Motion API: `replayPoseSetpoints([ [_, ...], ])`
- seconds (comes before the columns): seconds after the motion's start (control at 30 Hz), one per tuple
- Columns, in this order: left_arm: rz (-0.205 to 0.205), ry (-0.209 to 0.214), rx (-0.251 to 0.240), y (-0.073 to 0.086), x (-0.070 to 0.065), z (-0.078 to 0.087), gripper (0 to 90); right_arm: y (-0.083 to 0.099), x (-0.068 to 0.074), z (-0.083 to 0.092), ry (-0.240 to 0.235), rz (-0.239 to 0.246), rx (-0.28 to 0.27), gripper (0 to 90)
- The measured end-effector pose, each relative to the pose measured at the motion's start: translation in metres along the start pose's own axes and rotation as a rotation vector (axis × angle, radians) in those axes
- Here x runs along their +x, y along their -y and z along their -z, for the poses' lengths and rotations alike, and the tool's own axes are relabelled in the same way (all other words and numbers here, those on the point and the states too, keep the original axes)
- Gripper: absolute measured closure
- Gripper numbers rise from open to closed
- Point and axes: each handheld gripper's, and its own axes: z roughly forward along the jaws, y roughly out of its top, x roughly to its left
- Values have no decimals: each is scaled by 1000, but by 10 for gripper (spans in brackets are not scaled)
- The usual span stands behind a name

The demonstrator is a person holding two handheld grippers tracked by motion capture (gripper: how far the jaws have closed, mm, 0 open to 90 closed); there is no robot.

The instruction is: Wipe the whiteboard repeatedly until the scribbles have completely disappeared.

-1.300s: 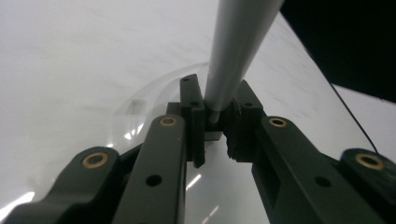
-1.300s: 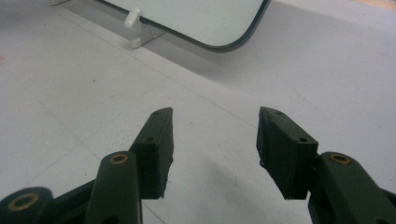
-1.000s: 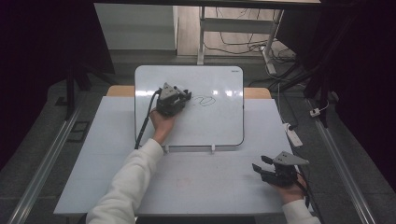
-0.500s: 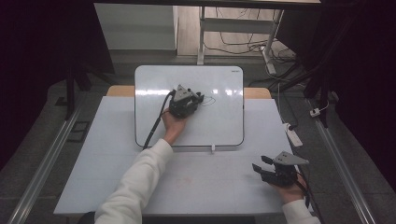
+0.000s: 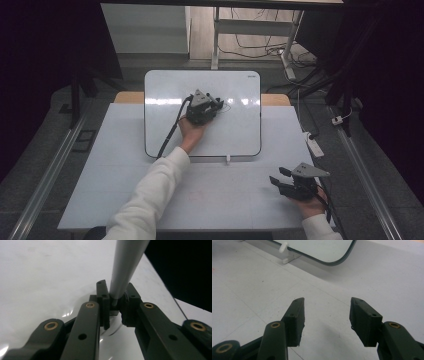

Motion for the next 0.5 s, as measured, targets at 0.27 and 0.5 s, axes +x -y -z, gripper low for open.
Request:
replayPoseSetpoints([
  [0.27,25,-52,-15,-11,17,6,777,1,0,1,-4,-2,-1,457],
  [0.5,5,23,0,-5,-14,-17,777,0,1,1,-1,2,-3,456],
])
